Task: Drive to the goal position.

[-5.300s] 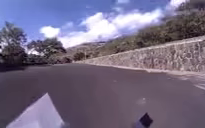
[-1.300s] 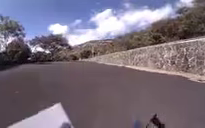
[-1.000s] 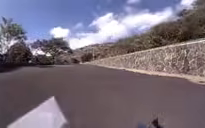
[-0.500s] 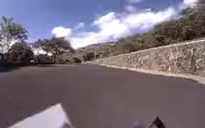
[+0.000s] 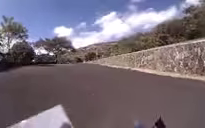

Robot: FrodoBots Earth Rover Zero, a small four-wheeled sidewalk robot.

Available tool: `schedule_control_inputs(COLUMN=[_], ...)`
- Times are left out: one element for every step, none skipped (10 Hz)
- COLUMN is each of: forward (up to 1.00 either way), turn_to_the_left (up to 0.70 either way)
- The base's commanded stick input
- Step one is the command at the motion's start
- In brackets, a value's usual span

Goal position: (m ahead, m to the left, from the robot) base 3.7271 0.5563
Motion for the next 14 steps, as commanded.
schedule_control_inputs(forward=[0.70, 0.70, 0.70, 0.70, 0.70, 0.70, 0.70, 0.70, 0.70, 0.70, 0.70, 0.70, 0.70, 0.70], turn_to_the_left=[0.00, 0.00, 0.00, 0.00, 0.00, 0.00, 0.00, 0.00, 0.00, 0.00, 0.00, 0.00, 0.00, 0.00])
